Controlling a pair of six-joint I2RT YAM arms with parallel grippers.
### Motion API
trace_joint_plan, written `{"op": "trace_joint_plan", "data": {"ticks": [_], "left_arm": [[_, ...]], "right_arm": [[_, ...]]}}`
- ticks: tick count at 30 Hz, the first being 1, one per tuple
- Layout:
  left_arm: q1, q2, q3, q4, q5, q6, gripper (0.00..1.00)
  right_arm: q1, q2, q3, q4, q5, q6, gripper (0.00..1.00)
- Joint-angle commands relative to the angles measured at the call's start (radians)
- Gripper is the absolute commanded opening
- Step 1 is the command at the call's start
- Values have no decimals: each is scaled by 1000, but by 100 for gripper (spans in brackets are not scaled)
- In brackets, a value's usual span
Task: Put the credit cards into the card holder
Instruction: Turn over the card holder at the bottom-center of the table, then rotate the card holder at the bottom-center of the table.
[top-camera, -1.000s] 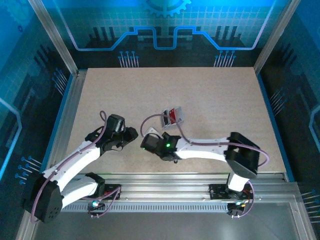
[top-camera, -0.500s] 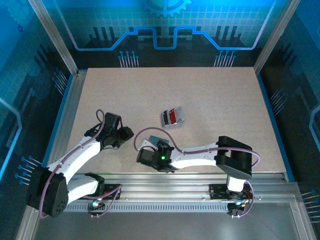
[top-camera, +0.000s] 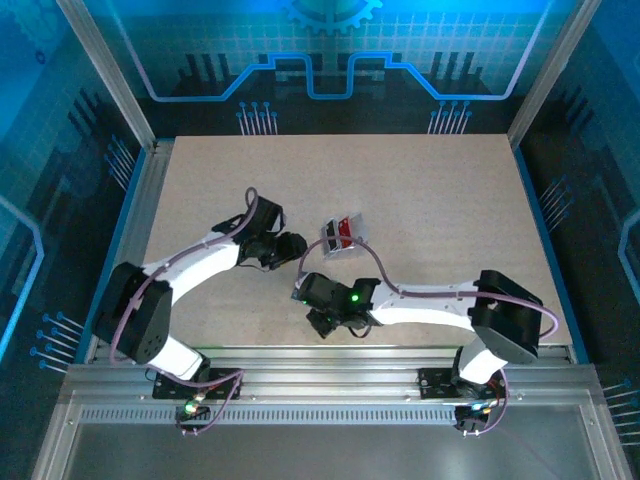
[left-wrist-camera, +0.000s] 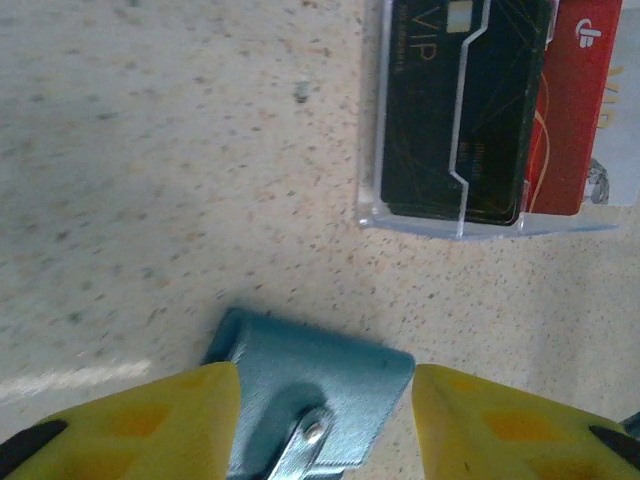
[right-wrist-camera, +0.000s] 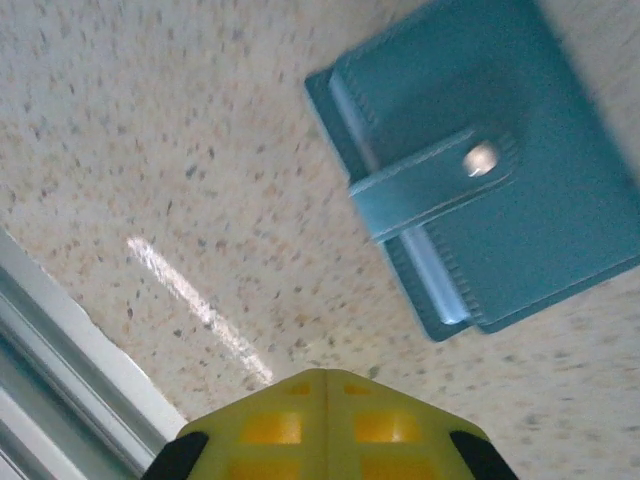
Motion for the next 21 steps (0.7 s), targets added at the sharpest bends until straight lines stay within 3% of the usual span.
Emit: {"op": "trace_joint_plan", "data": {"ticks": [1,10,21], "left_arm": [[-16,68,67,31,57,42,49],[-35,236,139,53,93,89,45],[-76,216,-11,132,67,89,43]], "right_arm": [[-20,57,-38,61,-123,77,0],[-121,131,-79,119,-149,162,0],[-248,100,-77,36,-73,189,0]]}}
